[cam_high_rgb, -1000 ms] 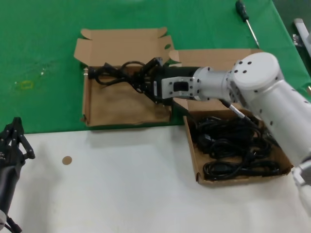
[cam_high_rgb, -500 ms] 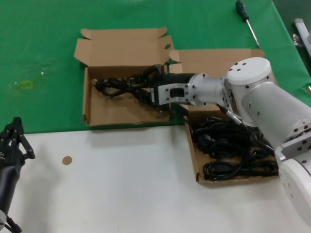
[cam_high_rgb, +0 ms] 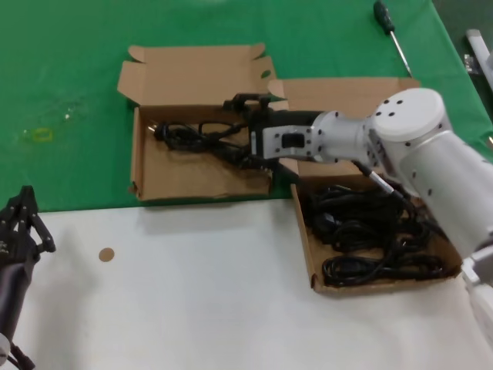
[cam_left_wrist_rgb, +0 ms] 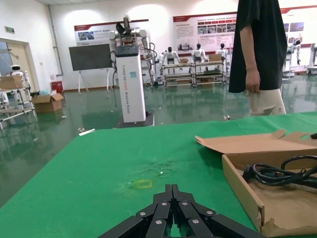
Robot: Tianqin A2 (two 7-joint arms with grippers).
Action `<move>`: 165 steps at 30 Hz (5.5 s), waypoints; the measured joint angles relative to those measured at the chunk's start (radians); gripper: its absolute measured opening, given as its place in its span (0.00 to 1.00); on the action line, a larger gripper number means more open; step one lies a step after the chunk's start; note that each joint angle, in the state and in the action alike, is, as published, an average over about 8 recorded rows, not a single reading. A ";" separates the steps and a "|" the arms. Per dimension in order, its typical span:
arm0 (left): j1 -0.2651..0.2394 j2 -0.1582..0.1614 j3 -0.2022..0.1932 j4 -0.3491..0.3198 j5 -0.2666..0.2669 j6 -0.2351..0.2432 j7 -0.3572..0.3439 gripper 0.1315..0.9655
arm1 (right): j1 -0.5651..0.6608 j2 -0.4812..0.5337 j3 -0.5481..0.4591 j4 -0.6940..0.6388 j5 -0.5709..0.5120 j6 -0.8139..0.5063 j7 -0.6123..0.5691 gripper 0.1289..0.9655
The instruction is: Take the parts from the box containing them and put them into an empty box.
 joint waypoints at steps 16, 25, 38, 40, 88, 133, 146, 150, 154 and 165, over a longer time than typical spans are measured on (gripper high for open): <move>0.000 0.000 0.000 0.000 0.000 0.000 0.000 0.02 | -0.167 0.185 -0.033 0.464 -0.090 0.029 0.388 0.74; 0.000 0.000 0.000 0.000 0.000 0.000 0.000 0.03 | -0.199 0.217 -0.034 0.545 -0.106 0.031 0.451 0.88; 0.000 0.000 0.000 0.000 0.000 0.000 0.000 0.12 | -0.302 0.213 0.013 0.616 -0.060 0.103 0.504 0.99; 0.000 0.000 0.000 0.000 0.000 0.000 0.000 0.12 | -0.325 0.212 0.024 0.632 -0.050 0.119 0.516 0.99; 0.000 0.000 0.000 0.000 0.000 0.000 0.001 0.99 | -0.900 0.187 0.285 1.030 0.203 0.518 0.810 1.00; 0.000 0.000 0.000 0.000 0.000 0.000 0.000 1.00 | -1.065 0.180 0.360 1.144 0.276 0.632 0.895 1.00; 0.000 0.000 0.000 0.000 0.000 0.000 0.000 1.00 | -1.065 0.180 0.360 1.144 0.276 0.632 0.895 1.00; 0.000 0.000 0.000 0.000 0.000 0.000 0.000 1.00 | -1.065 0.180 0.360 1.144 0.276 0.632 0.895 1.00; 0.000 0.000 0.000 0.000 0.000 0.000 0.000 1.00 | -1.065 0.180 0.360 1.144 0.276 0.632 0.895 1.00; 0.000 0.000 0.000 0.000 0.000 0.000 0.000 1.00 | -1.065 0.180 0.360 1.144 0.276 0.632 0.895 1.00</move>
